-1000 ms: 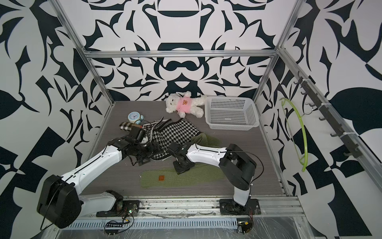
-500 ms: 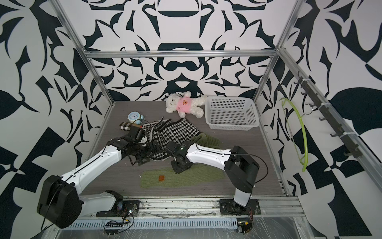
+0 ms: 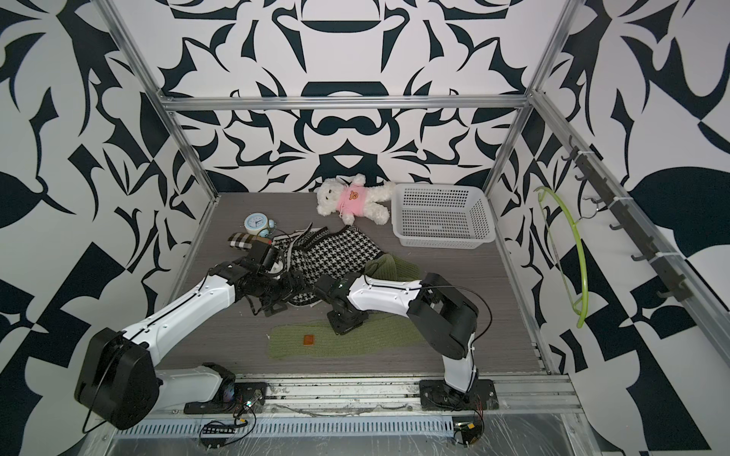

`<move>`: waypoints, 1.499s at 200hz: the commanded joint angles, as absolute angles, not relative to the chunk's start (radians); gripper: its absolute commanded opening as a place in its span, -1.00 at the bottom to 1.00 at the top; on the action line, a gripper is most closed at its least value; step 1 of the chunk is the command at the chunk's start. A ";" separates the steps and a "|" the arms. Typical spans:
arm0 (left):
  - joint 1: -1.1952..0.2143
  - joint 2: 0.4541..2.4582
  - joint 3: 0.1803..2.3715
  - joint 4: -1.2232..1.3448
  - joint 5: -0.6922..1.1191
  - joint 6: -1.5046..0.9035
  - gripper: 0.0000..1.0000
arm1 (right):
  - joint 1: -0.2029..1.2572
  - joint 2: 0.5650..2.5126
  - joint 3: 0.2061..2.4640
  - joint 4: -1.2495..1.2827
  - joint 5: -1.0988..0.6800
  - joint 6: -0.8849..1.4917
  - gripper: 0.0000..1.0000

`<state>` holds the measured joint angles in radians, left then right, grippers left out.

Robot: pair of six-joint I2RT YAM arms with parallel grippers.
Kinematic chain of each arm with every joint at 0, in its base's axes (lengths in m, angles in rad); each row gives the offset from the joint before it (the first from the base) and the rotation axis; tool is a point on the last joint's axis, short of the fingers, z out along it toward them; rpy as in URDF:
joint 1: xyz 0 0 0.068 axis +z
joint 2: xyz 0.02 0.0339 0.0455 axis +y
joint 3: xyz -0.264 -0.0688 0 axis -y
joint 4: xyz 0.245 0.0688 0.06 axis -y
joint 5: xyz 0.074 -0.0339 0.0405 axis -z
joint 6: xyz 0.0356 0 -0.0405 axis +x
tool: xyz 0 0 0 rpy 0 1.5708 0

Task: Roll up the scarf and place it into the basket
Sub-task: Flatten out the scarf at the center of the board.

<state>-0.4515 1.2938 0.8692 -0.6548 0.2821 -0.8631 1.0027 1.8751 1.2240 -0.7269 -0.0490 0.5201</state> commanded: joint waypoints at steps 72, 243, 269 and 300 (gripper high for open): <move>-0.447 1.310 0.880 -0.664 0.293 -0.851 0.99 | 1.023 1.735 1.256 -0.815 0.011 0.532 -1.00; -0.446 1.385 0.907 -0.628 0.327 -0.859 1.00 | 1.022 1.826 1.257 -0.797 -0.052 0.494 -1.00; -0.448 1.389 0.911 -0.627 0.326 -0.856 1.00 | 1.023 1.790 1.262 -0.809 -0.054 0.498 -1.00; -0.448 1.396 0.910 -0.625 0.327 -0.857 1.00 | 1.038 1.714 1.285 -0.841 -0.070 0.505 -1.00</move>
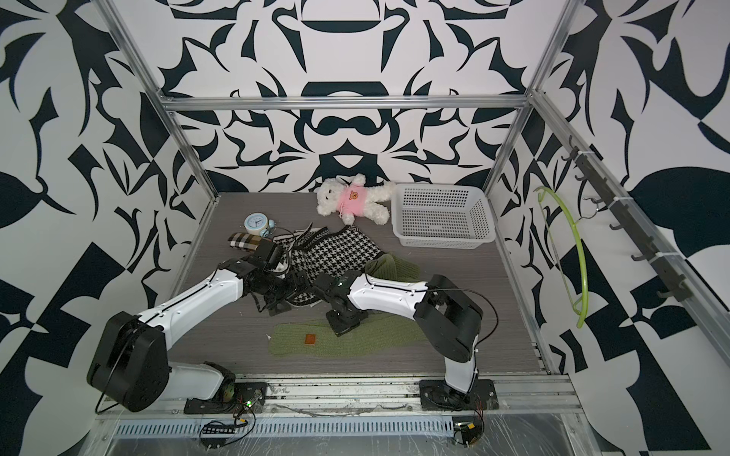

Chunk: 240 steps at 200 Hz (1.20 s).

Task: Roll up the scarf and place it into the basket
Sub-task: Flatten out the scarf at the center of the board.

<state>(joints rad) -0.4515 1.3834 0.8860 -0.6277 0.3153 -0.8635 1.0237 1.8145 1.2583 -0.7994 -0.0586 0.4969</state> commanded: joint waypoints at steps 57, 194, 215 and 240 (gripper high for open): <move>-0.447 1.403 0.911 -0.612 0.333 -0.859 0.99 | 1.032 1.710 1.288 -0.842 -0.064 0.491 -1.00; -0.489 1.402 0.872 -0.581 0.373 -0.906 0.98 | 0.873 1.753 1.239 -0.685 -0.092 0.452 -0.18; -0.570 1.421 0.855 -0.521 0.420 -0.955 0.99 | 0.841 1.656 1.154 -0.707 -0.051 0.473 -0.18; -0.671 1.461 0.834 -0.475 0.426 -1.004 1.00 | 0.831 1.590 1.073 -0.734 -0.031 0.497 -0.16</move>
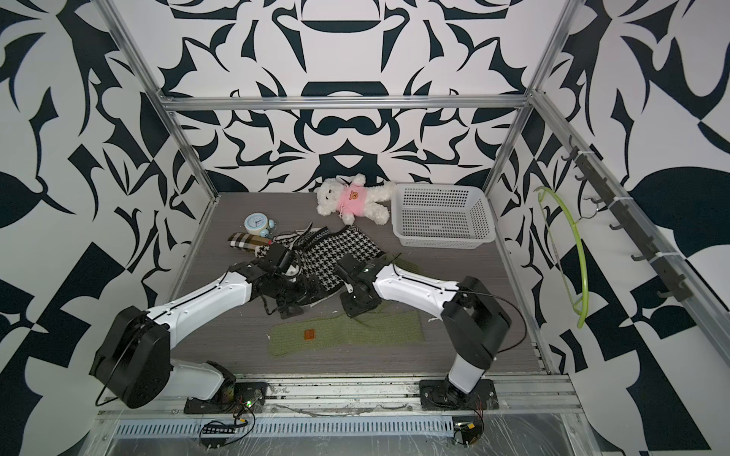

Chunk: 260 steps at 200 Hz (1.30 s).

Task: Roll up the scarf and place it into the basket
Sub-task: Flatten out the scarf at the center of the board, then fold the scarf at the center of the board.

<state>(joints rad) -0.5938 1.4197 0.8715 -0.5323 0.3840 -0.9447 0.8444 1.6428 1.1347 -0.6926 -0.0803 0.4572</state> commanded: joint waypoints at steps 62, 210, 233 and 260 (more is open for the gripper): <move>-0.680 1.535 0.781 -0.453 0.354 -1.037 1.00 | 0.825 1.620 0.918 -0.669 -0.050 0.561 -0.23; -0.597 1.498 0.921 -0.638 0.386 -0.850 1.00 | 0.626 1.340 0.761 -0.707 0.128 0.652 0.04; -0.598 1.499 0.958 -0.666 0.385 -0.828 1.00 | 0.549 1.297 0.704 -0.709 0.102 0.667 0.17; -0.593 1.502 0.982 -0.685 0.381 -0.817 1.00 | 0.519 1.284 0.656 -0.721 0.092 0.741 0.19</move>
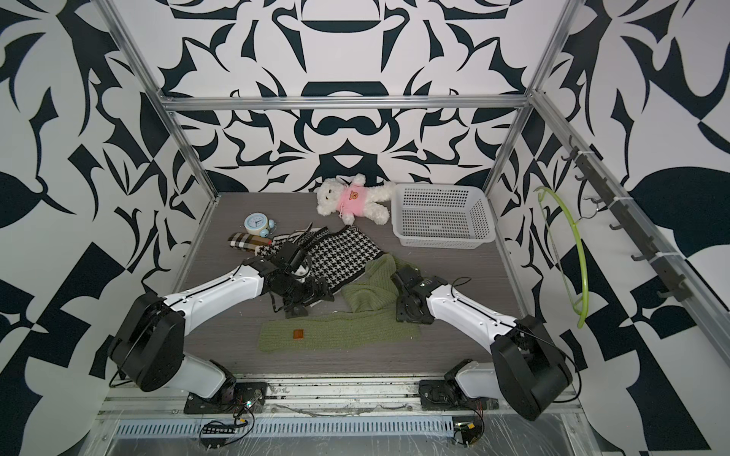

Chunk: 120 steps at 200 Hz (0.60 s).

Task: Roll up the scarf and place it into the basket
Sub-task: Fold the scarf at the center of the board.

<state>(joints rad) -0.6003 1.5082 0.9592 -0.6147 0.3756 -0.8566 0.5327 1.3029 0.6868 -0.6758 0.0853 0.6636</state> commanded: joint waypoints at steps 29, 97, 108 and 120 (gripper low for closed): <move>-0.579 1.503 1.007 -0.703 0.380 -0.801 0.99 | 0.516 1.277 0.614 -0.727 0.102 0.797 0.13; -0.548 1.482 1.048 -0.726 0.391 -0.767 0.99 | 0.519 1.074 0.717 -0.986 0.342 0.899 -1.00; -0.532 1.463 1.048 -0.720 0.401 -0.768 0.98 | 0.522 1.030 0.781 -1.040 0.367 0.867 -1.00; -0.500 1.442 1.048 -0.708 0.420 -0.767 0.98 | 0.544 1.031 0.850 -1.047 0.321 0.808 -1.00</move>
<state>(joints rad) -0.5446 1.4986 1.0290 -0.6888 0.3855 -0.7872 0.5209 1.0737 0.7025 -0.9211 0.2337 0.8398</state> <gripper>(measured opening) 0.993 0.050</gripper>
